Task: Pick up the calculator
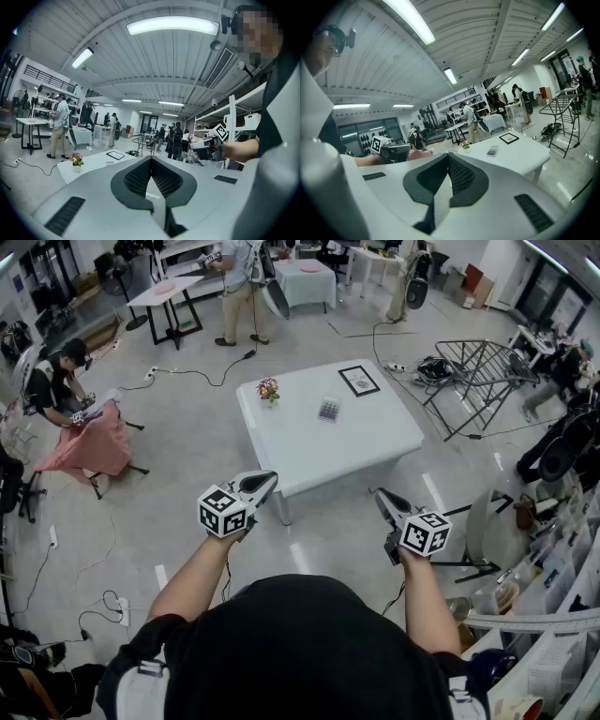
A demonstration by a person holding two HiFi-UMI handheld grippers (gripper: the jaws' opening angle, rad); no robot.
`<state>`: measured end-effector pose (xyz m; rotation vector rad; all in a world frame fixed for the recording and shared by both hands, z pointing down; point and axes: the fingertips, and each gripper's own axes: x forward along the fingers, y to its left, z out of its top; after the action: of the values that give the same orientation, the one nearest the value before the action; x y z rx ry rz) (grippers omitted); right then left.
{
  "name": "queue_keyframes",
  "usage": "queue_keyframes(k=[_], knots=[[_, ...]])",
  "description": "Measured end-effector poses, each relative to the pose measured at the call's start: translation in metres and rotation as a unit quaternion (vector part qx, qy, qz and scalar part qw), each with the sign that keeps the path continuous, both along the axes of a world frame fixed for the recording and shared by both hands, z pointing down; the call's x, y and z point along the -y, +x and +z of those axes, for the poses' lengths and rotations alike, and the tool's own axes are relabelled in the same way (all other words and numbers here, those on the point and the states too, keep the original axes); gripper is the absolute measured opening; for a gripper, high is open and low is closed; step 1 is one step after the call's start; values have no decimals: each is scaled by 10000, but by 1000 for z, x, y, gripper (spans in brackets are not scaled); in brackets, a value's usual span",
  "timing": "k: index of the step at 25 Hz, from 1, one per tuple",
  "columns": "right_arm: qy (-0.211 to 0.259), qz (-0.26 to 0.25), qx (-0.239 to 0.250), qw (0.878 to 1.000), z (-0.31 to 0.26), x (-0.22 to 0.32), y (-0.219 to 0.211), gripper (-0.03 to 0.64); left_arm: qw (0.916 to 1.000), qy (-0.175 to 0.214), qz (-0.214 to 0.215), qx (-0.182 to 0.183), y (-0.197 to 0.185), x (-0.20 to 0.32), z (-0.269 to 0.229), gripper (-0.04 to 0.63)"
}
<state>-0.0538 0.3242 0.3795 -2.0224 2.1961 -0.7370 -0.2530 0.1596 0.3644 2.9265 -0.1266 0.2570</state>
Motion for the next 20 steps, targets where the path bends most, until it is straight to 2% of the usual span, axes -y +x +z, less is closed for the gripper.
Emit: queue_keyframes(k=[20], knots=[[35,102,-65,9999,-2,3,27,8,10000,-14,-68,60,15,-5,5,18]])
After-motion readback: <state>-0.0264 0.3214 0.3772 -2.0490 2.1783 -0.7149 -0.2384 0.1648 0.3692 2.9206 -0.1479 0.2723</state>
